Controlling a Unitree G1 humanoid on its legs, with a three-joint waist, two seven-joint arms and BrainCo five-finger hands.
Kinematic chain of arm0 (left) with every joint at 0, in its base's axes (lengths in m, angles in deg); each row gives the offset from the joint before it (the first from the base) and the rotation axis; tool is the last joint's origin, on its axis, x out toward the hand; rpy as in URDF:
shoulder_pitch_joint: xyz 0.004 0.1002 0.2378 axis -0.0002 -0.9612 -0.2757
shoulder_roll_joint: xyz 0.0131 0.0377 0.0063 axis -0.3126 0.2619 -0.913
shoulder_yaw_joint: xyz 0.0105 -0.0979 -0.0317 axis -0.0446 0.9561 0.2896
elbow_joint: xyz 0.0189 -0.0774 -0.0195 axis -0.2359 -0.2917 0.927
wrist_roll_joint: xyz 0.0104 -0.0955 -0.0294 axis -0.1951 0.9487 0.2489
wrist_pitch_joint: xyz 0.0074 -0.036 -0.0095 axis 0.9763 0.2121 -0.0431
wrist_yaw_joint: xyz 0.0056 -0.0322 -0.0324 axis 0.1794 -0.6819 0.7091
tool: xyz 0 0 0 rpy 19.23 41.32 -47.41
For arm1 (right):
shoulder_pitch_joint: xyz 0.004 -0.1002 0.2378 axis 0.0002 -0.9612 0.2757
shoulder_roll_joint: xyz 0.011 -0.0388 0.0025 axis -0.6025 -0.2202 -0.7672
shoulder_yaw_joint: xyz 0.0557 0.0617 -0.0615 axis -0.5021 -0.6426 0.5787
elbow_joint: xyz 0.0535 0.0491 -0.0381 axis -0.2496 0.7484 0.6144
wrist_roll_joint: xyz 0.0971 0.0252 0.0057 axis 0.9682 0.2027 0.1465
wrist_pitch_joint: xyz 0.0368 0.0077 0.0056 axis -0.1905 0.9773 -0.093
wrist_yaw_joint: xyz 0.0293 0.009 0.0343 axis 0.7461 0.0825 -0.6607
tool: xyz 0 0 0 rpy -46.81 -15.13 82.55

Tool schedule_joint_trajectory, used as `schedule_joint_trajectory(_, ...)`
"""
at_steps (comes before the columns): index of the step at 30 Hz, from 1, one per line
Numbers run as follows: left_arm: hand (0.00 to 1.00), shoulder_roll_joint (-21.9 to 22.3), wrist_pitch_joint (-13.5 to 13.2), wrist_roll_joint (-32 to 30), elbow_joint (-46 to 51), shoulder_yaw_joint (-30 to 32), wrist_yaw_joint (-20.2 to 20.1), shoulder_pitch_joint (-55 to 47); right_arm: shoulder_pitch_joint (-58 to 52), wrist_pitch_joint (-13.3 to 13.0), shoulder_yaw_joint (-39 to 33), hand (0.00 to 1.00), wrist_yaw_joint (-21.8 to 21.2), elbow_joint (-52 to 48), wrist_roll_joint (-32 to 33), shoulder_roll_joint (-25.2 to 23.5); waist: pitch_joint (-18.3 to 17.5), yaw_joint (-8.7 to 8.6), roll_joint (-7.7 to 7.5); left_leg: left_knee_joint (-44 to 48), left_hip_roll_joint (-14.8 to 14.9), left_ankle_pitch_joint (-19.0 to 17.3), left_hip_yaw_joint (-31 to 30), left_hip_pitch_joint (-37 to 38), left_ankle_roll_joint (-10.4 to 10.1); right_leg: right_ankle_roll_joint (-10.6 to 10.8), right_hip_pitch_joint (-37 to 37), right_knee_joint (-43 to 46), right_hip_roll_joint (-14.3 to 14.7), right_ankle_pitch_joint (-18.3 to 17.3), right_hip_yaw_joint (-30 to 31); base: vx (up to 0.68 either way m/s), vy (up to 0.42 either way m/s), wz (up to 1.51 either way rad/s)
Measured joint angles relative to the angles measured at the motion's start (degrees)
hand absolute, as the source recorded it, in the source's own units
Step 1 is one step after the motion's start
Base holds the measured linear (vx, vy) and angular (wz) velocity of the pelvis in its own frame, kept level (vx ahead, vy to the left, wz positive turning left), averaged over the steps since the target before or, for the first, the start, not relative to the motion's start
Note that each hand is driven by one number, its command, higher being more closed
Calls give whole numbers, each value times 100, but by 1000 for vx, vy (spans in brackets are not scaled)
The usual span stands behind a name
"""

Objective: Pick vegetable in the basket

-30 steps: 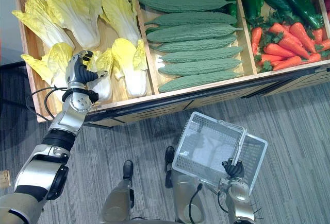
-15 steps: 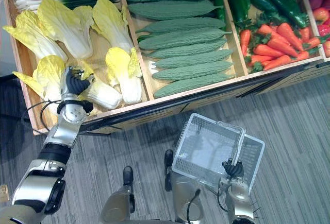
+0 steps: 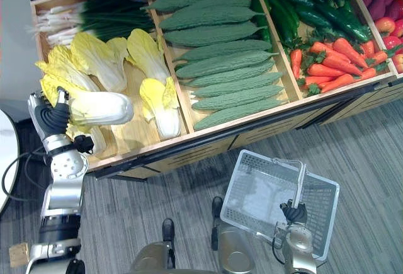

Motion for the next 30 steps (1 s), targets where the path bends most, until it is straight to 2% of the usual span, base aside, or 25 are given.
schedule_joint_trajectory(4, 100, 281, -72, 45, 445, -57, -12, -493, -233, 23, -173, 100, 6, -476, 17, -116, -153, -9, 78, 143, -11, -200, 422, 146, 35, 82, 14, -90, 87, 111, 448, 7, 69, -66)
schedule_joint_trajectory(7, 100, 547, -159, 96, 843, -386, -33, -741, -429, 52, -233, 100, 17, -1121, 63, -266, -172, -18, 84, 284, -27, -361, 911, 247, 63, 157, 0, -239, 176, 327, 930, 7, 78, -84)
schedule_joint_trajectory(11, 100, 765, -298, 315, 1126, -917, -152, -793, -549, 76, -150, 100, 44, -2053, 57, -534, -178, -18, 57, 886, 80, -823, 1814, 259, 106, 258, -130, -284, 405, 510, 1606, -37, 76, -120)
schedule_joint_trajectory(12, 100, 769, -334, 362, 1155, -1052, -167, -790, -502, 74, -133, 100, 81, -2225, 55, -593, -178, -23, 42, 987, 162, -888, 2144, 268, 120, 102, -219, -371, 294, 330, 1157, -85, 29, -138)
schedule_joint_trajectory(13, 100, 749, -381, 445, 1147, -1126, -205, -787, -387, 74, -67, 100, 153, -2272, 54, -621, -176, -41, 30, 995, 194, -901, 2452, 303, 144, -216, -374, -255, 28, 126, 30, -72, 27, -137)
schedule_joint_trajectory(14, 100, 747, -388, 472, 1137, -1129, -249, -778, -327, 74, -38, 100, 157, -2273, 52, -633, -178, -39, 22, 968, 236, -901, 2600, 334, 147, -315, -432, -193, -153, 62, -646, -36, 19, -137)
schedule_joint_trajectory(16, 100, 766, -400, 476, 1057, -1112, -319, -776, -116, 79, 86, 100, 158, -2272, 29, -641, -190, -2, -19, 837, 271, -898, 3257, 600, 141, -609, -409, 218, -881, -152, -3232, 31, -50, -142)
schedule_joint_trajectory(18, 100, 754, -402, 528, 901, -1117, -389, -794, -30, 85, 347, 100, 141, -2271, -77, -605, -193, 23, -30, 833, 269, -908, 3620, 927, 126, -628, -269, 345, -929, -26, -3726, 108, -126, -162)
schedule_joint_trajectory(20, 100, 759, -429, 542, 698, -1263, -477, -736, 39, 91, 605, 100, 114, -2272, -175, -481, -202, -25, 3, 1085, 444, -942, 3841, 1132, 77, -574, -293, 419, -710, -32, -3263, 193, -179, -154)
schedule_joint_trajectory(21, 100, 749, -434, 538, 485, -1481, -587, -652, 70, 96, 703, 100, 112, -2278, -173, -366, -207, -27, -5, 1619, 643, -957, 3879, 1133, 104, -578, -260, 419, -528, -110, -2994, 258, -192, -140)
schedule_joint_trajectory(22, 100, 738, -434, 540, 323, -1653, -707, -646, 109, 119, 805, 100, 84, -2279, -165, -245, -214, -39, 11, 2464, 989, -951, 3836, 1032, 192, -603, -133, 364, -300, -170, -2745, 317, -192, -157)
schedule_joint_trajectory(23, 100, 740, -435, 541, 184, -1864, -812, -660, 112, 137, 923, 100, -1, -2318, -157, -120, -224, -36, 26, 3462, 1354, -745, 3570, 854, 592, -701, 58, 286, -97, -219, -2514, 243, -83, -127)
schedule_joint_trajectory(24, 100, 740, -439, 542, 106, -1963, -866, -669, 114, 147, 999, 100, -12, -2365, -150, -51, -227, -32, 30, 3882, 1458, -786, 3300, 725, 680, -733, 159, 218, 3, -238, -2334, 195, -33, -101)
schedule_joint_trajectory(25, 100, 737, -440, 542, 30, -2049, -902, -672, 115, 156, 1083, 100, -14, -2441, -150, 11, -230, -24, 37, 4165, 1460, -863, 2952, 539, 673, -741, 258, 153, 54, -240, -2239, 194, 15, -92)
schedule_joint_trajectory(26, 100, 738, -439, 542, -92, -2186, -924, -673, 112, 157, 1216, 100, -28, -2624, -138, 84, -229, -29, 35, 4475, 1317, -1051, 2189, 99, 567, -752, 413, 50, 114, -235, -2004, 247, 56, -92)
schedule_joint_trajectory(27, 100, 737, -437, 542, -173, -2255, -945, -690, 113, 157, 1285, 100, -111, -2737, -90, 117, -229, -7, 34, 4507, 1146, -1179, 1731, -175, 496, -745, 537, -24, 118, -222, -1825, 257, 66, -96)
schedule_joint_trajectory(30, 100, 655, -430, 436, -223, -2278, -1008, -882, 205, 119, 1675, 100, -300, -2967, 150, 144, -231, 91, 33, 3707, 545, -1330, 616, -767, 465, -653, 925, -173, 69, -209, -1069, 223, 111, -114)
